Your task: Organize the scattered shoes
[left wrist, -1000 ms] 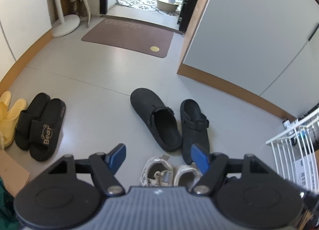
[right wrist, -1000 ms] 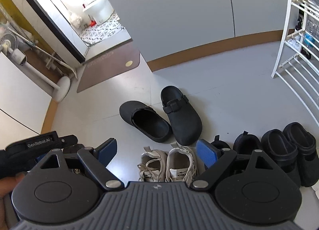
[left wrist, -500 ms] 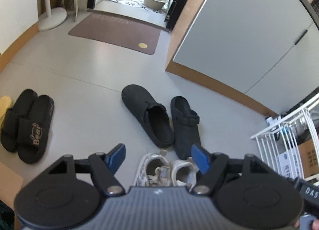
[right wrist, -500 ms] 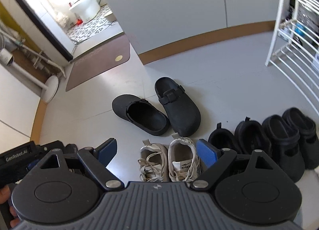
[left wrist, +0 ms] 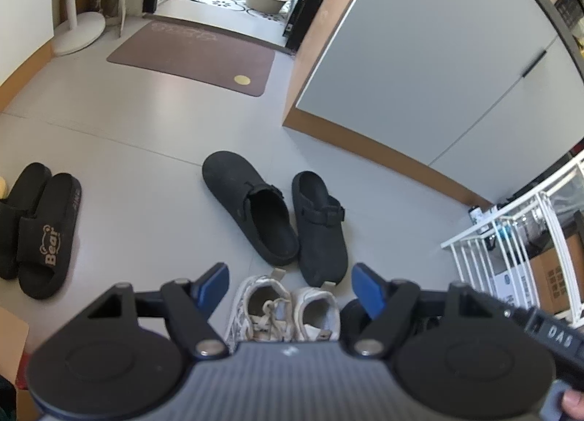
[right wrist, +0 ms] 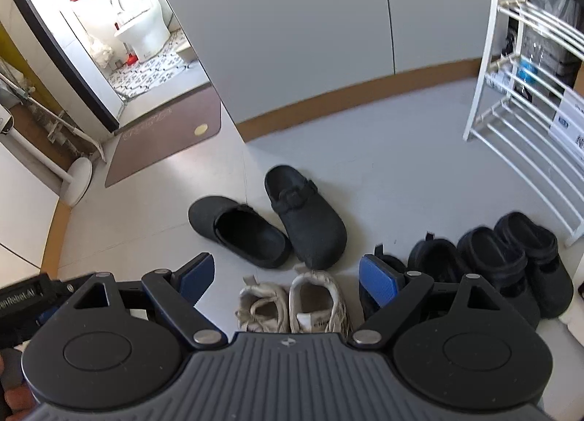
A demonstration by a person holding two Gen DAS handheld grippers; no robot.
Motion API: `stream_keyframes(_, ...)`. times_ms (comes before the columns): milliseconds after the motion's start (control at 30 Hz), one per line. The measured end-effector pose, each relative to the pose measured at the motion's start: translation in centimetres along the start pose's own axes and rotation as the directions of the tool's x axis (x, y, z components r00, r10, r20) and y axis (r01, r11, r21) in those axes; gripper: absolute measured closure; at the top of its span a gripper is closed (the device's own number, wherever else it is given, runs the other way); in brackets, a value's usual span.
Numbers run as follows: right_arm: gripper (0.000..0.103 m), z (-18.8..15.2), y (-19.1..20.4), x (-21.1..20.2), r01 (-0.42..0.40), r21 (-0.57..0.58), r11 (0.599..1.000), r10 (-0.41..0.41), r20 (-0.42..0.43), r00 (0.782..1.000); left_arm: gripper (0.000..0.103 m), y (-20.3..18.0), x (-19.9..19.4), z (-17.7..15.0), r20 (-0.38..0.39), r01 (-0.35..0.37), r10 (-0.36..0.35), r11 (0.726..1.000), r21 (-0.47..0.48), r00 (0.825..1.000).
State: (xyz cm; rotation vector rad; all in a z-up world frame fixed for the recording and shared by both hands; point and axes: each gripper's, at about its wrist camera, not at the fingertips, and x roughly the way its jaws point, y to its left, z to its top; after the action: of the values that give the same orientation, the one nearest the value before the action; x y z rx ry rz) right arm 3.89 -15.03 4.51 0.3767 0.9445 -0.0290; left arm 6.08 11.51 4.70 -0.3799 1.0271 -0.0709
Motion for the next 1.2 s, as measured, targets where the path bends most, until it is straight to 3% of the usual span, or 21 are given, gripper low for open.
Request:
stream_keyframes(200, 0.013, 0.5, 0.1, 2.6, -0.046, 0.047, 0.998, 0.046, 0.000, 0.999, 0.027, -0.1, 1.4, 0.8, 0.007, -0.065, 0.065, 0.998, 0.012, 0.998)
stream_keyframes(333, 0.013, 1.1, 0.0, 5.0, -0.072, 0.045, 0.996, 0.074, -0.043, 0.996, 0.027, -0.7, 2.0, 1.2, 0.004, -0.082, 0.082, 0.996, 0.030, 0.997)
stream_keyframes(533, 0.013, 2.4, -0.9, 6.6, -0.161, 0.129, 0.979, 0.172, -0.078, 0.982, 0.027, 0.6, 2.4, 3.2, -0.023, -0.100, 0.098, 0.990, -0.098, 0.995)
stream_keyframes(633, 0.013, 2.8, -0.8, 7.8, -0.145, 0.157, 0.977, 0.157, -0.071, 0.985, 0.026, 1.4, 2.9, 4.4, 0.004, -0.100, 0.102, 0.985, -0.140, 0.995)
stream_keyframes(733, 0.020, 3.3, -0.6, 9.5, -0.148, 0.174, 0.974, 0.163, -0.078, 0.983, 0.026, 2.2, 4.5, 4.8, 0.013, -0.116, 0.120, 0.981, -0.154, 0.993)
stream_keyframes(1000, 0.021, 3.4, -0.6, 17.6, -0.240, 0.295, 0.925, 0.297, -0.166, 0.940, 0.027, 4.3, 11.2, 6.6, -0.008, -0.129, 0.131, 0.965, -0.228, 0.991)
stream_keyframes(1200, 0.023, 1.9, -0.6, 24.3, -0.224, 0.414, 0.882, 0.331, -0.206, 0.921, 0.029, 6.4, 15.6, 7.5, -0.024, -0.161, 0.160, 0.962, -0.221, 0.987)
